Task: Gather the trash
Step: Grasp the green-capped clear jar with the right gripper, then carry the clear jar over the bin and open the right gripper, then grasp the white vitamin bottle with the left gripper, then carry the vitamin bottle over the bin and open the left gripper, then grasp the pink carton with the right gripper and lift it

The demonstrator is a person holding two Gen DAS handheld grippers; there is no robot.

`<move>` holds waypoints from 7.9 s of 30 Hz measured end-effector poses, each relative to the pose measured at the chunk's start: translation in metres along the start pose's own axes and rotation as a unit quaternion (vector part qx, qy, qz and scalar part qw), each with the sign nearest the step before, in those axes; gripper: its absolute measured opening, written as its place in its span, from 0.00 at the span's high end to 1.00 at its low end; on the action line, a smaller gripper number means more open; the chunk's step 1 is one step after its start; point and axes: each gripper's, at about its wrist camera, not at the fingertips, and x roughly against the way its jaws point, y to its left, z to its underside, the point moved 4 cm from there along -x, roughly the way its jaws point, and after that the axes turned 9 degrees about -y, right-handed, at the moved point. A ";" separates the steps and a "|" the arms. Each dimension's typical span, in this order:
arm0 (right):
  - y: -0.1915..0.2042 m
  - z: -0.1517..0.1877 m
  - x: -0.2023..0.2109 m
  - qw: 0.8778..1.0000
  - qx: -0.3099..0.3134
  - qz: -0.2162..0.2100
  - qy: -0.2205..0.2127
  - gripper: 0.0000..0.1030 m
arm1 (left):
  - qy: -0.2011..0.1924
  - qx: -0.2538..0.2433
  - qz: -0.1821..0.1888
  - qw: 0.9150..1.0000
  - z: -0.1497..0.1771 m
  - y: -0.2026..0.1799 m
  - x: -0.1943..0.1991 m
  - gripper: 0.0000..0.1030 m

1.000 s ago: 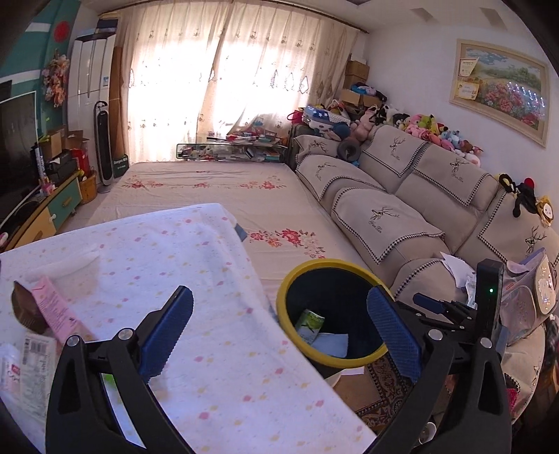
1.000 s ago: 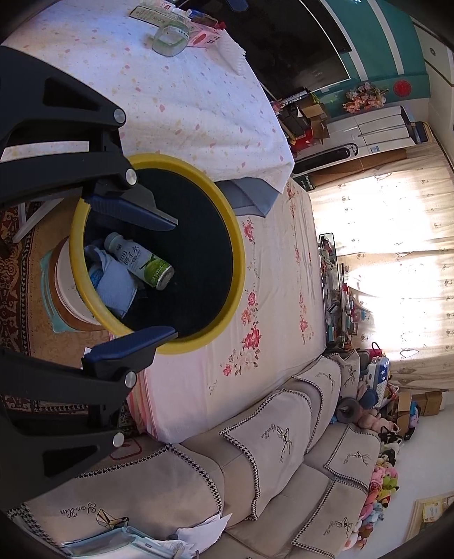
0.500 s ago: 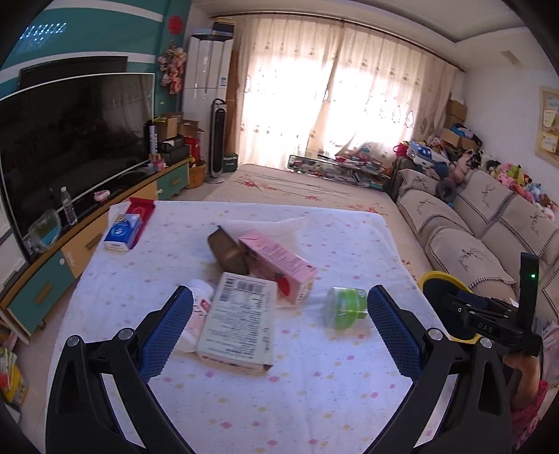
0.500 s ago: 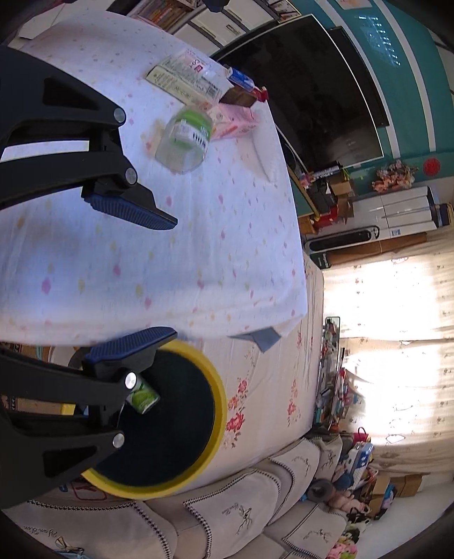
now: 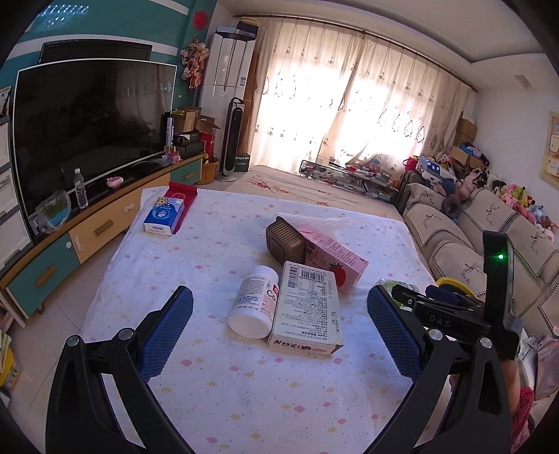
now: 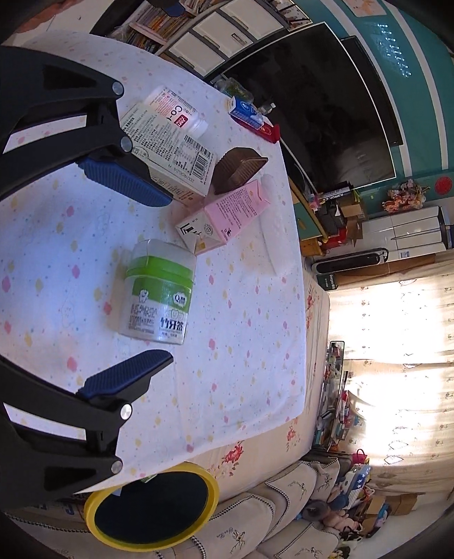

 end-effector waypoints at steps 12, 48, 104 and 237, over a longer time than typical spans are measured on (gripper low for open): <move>-0.001 0.010 -0.035 0.997 -0.006 0.069 0.021 0.24 | 0.017 0.022 0.019 0.999 0.013 0.011 -0.005 0.05; -0.235 0.005 0.027 0.981 -0.067 0.182 -0.007 0.33 | 0.047 -0.019 0.023 0.998 0.027 -0.063 -0.033 0.05; -0.213 0.023 0.014 0.989 -0.064 0.131 0.014 0.25 | 0.169 -0.043 -0.002 0.985 0.053 0.049 -0.164 0.29; 0.046 -0.025 -0.061 0.986 0.114 -0.118 0.018 0.63 | 0.029 -0.011 -0.026 0.999 0.005 0.017 -0.011 0.05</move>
